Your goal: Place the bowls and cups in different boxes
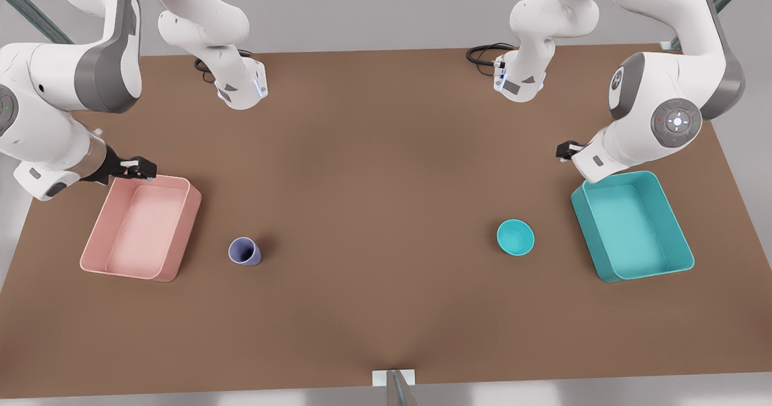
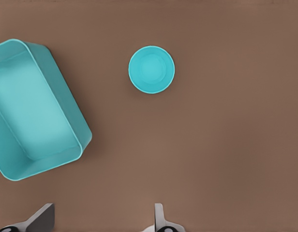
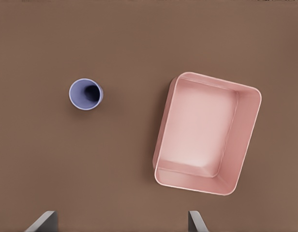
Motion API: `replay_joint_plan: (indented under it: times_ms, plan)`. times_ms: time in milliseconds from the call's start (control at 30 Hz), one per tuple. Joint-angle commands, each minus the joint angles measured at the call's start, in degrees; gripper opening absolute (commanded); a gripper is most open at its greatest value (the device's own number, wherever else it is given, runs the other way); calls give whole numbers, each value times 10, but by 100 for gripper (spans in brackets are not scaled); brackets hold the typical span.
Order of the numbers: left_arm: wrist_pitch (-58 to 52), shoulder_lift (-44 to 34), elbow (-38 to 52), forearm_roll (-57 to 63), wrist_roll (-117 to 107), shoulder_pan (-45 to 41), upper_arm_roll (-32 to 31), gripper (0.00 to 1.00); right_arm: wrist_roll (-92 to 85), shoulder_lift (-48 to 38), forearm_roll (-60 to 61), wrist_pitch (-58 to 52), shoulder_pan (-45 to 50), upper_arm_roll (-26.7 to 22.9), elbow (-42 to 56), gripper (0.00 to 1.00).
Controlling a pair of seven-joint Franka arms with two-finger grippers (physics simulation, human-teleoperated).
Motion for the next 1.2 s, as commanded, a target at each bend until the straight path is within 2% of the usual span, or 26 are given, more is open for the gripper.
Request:
replay_joint_plan:
  times_ms: [0, 67, 100, 167, 267, 367, 600, 700, 800, 833, 867, 933, 967, 1100, 1167]
  plan:
    - [6, 0, 0, 0, 11, 0, 0, 100, -30, -1, 1, 9, 0, 0, 0, 100]
    - [11, 9, 1, -1, 8, -1, 0, 100, -29, 1, 0, 10, 1, 0, 0, 100]
    - [57, 47, 1, -2, 6, -3, 0, 100, -28, 12, -8, 23, 6, 1, 0, 100]
    - [175, 180, 45, -20, 7, 4, 0, 100, -26, 61, -1, 53, 8, 3, -4, 100]
    - [247, 275, 63, -37, 11, 17, 1, 100, -19, 127, 26, 102, 11, 3, -16, 100]
    - [289, 308, 55, -38, 35, 28, 0, 100, -19, 137, 36, 213, 11, 3, -89, 100]
    - [377, 339, 2, -63, 34, 29, 0, 100, -12, 211, 77, 325, 29, 4, -100, 100]
    - [380, 358, -6, -64, 34, 33, 0, 100, -3, 237, 81, 360, 32, 4, -101, 100]
    - [380, 366, -6, -65, 35, 36, 0, 80, -3, 237, 82, 373, 32, 4, -119, 100]
    - [379, 366, -6, -65, 34, 36, 0, 67, -3, 237, 82, 382, 32, 4, -126, 100]
    - [377, 366, -6, -79, 35, 36, 0, 46, -3, 237, 82, 398, 32, 4, -139, 100]
    - [375, 365, -6, -84, 33, 37, 0, 27, -3, 241, 85, 421, 30, 4, -159, 100]
    - [374, 364, -6, -84, 31, 37, 0, 22, -3, 242, 86, 421, 30, 4, -159, 100]
    - [370, 351, -4, -84, 31, 36, 0, 21, -3, 262, 86, 432, 25, 4, -159, 100]
    - [328, 327, -2, -85, 27, 36, 0, 21, -3, 273, 95, 442, 25, 4, -159, 100]
